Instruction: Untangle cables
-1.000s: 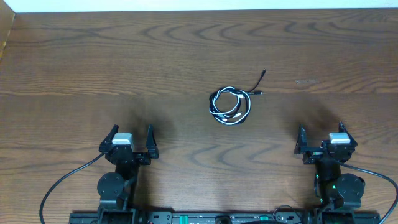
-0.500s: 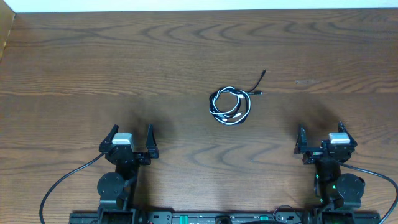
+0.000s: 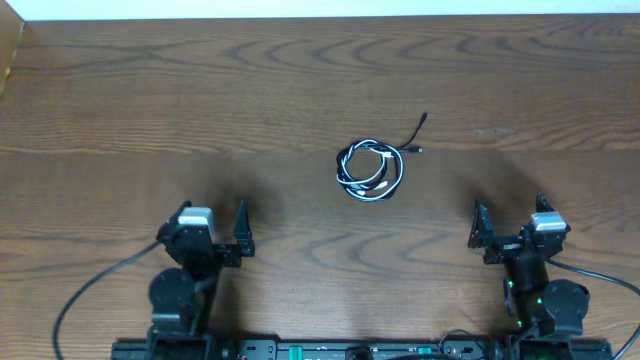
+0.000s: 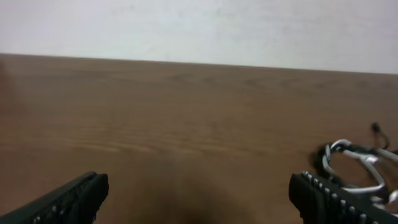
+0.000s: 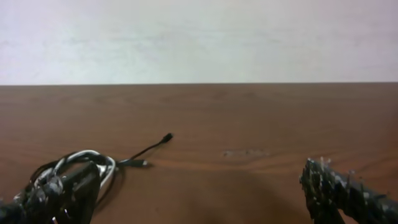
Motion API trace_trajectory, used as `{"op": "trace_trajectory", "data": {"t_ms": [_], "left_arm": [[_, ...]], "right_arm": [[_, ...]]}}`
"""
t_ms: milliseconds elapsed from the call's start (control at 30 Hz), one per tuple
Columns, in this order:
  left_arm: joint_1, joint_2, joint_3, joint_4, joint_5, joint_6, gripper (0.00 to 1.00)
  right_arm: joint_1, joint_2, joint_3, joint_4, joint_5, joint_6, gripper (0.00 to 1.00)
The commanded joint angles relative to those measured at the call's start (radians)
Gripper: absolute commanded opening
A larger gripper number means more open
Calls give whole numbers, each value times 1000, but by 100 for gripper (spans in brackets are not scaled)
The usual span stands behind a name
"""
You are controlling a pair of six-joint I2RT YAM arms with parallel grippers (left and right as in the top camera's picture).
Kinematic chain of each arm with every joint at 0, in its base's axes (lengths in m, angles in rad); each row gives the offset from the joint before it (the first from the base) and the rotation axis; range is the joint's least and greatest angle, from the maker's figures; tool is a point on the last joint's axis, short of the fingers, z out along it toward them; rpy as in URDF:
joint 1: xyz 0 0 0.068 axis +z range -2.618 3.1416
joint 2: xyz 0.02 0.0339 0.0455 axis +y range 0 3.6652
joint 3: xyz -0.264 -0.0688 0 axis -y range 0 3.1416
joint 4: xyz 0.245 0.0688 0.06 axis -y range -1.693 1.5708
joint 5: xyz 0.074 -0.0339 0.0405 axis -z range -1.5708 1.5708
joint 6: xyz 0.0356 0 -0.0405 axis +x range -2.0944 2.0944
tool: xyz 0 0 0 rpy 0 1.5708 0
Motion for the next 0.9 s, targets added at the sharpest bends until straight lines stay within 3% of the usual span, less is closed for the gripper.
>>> {"op": "trace_trajectory", "data": {"t_ms": [0,167,367,567,700,767,867], "left_arm": [[0,166,242,-75,34,-13,98],[0,385,493,-197,140,-58,98],[-4,649,790,-364,230,-56,98],[-58,895,1048,-557,237,-56,98],[-123,1147,1258,-728,236,-22,98],[-155,1308,1299,-705,251,-23,98],[-162,1410,1299,-651,286,-40,98]], "right_arm": [[4,77,137,-49,-31,20,99],[3,273,336,-134,-83,16,99],[3,562,649,-350,-149,16,99],[3,809,955,-600,-223,16,99],[3,966,1135,-703,-323,5,99],[3,1022,1154,-665,-351,7,99],[3,1048,1153,-669,-426,75,99]]}}
